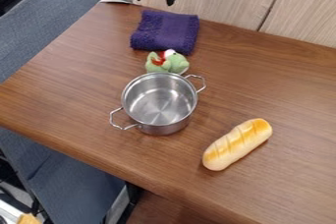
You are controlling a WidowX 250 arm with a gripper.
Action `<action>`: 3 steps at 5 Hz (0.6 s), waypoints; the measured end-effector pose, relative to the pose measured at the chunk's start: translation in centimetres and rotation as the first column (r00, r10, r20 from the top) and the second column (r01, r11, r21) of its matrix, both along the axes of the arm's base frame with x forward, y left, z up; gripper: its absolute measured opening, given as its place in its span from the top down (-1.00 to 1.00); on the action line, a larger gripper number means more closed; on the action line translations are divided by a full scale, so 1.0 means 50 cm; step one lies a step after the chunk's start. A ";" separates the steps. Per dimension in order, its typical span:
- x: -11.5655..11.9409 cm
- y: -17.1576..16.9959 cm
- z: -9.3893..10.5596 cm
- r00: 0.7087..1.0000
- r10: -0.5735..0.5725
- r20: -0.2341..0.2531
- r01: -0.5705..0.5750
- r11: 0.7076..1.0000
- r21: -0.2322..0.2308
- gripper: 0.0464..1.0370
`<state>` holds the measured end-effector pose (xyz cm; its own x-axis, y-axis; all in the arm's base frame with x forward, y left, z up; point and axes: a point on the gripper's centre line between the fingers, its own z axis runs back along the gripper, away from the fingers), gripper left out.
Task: Move the silver pot to the left side of the table
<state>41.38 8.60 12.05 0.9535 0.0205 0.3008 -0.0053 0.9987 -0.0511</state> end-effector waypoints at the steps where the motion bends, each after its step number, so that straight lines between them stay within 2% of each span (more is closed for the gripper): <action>1: -0.004 -0.003 -0.032 0.999 -0.002 -0.042 0.002 1.000 -0.018 -0.93; 2: -0.012 -0.011 -0.026 0.998 -0.009 -0.069 0.003 0.996 -0.087 -0.93; 3: -0.025 0.012 -0.019 0.994 0.046 -0.102 -0.054 0.995 -0.085 -0.93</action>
